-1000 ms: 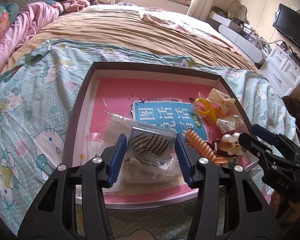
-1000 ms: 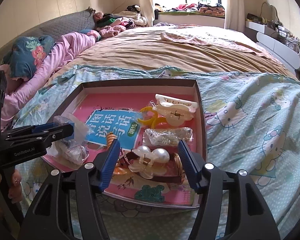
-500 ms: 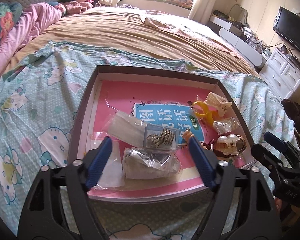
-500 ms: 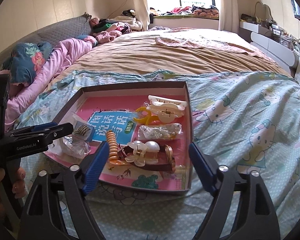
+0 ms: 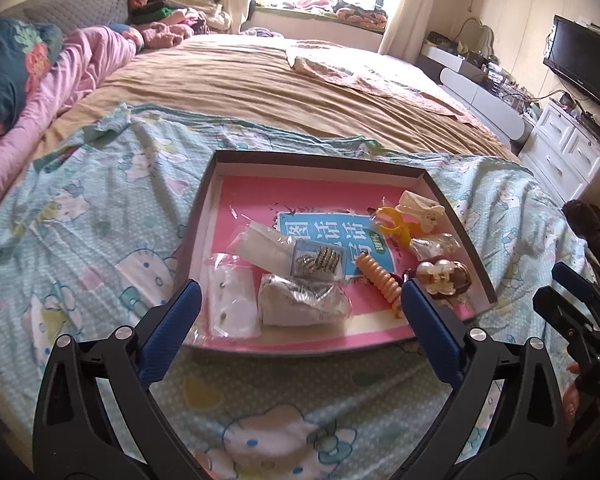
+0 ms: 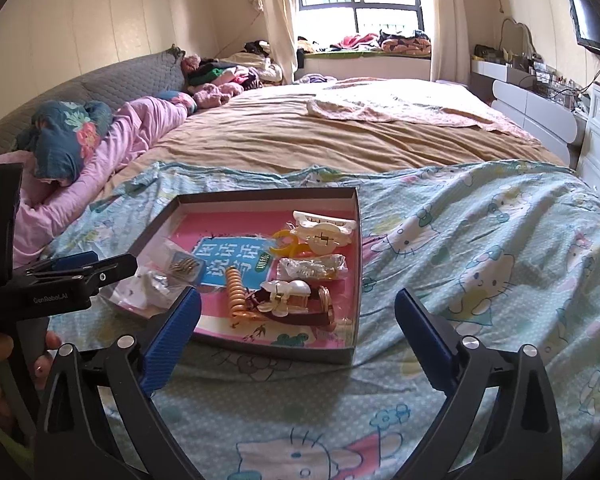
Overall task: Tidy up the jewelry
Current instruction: 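Withdraw both open tools from the tray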
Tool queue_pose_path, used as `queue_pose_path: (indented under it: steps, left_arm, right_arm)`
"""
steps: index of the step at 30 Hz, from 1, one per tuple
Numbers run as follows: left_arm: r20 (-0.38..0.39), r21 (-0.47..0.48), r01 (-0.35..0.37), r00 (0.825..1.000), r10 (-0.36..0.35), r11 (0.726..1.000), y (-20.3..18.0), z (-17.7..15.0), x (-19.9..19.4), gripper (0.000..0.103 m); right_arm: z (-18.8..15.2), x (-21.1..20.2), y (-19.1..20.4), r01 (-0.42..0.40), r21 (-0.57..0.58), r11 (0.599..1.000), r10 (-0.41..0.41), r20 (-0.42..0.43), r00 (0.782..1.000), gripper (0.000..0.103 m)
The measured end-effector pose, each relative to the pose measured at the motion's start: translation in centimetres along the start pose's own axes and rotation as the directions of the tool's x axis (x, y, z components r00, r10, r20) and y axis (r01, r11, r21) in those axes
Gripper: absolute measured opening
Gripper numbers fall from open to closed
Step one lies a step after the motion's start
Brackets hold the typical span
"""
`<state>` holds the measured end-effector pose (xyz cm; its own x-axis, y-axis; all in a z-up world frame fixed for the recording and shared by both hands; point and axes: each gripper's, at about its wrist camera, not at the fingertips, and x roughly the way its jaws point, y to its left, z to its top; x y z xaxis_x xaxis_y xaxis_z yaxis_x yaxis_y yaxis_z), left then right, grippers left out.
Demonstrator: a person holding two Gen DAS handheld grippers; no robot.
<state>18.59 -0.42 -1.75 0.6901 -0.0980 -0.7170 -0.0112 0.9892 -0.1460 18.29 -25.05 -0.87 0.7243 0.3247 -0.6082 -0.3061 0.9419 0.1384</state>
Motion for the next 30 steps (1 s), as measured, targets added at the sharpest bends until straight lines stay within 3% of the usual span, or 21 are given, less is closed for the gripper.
queue_pose_path:
  steps: [17,30]
  left_arm:
    - [0.031,0.028,0.011,0.999,-0.012,1.0,-0.5,-4.6,-6.5,0.093]
    - [0.02,0.011,0.017,1.0,-0.017,1.0,-0.4,-6.9,-7.0,0.093]
  right_arm:
    - [-3.3,-3.8,1.8,-0.041,0.016,0.999,0.041,-0.012,0.999,0.098]
    - [-5.2,-5.2,2.8,-0.05,-0.003,0.999,0.05,-0.046,0.998,0.098]
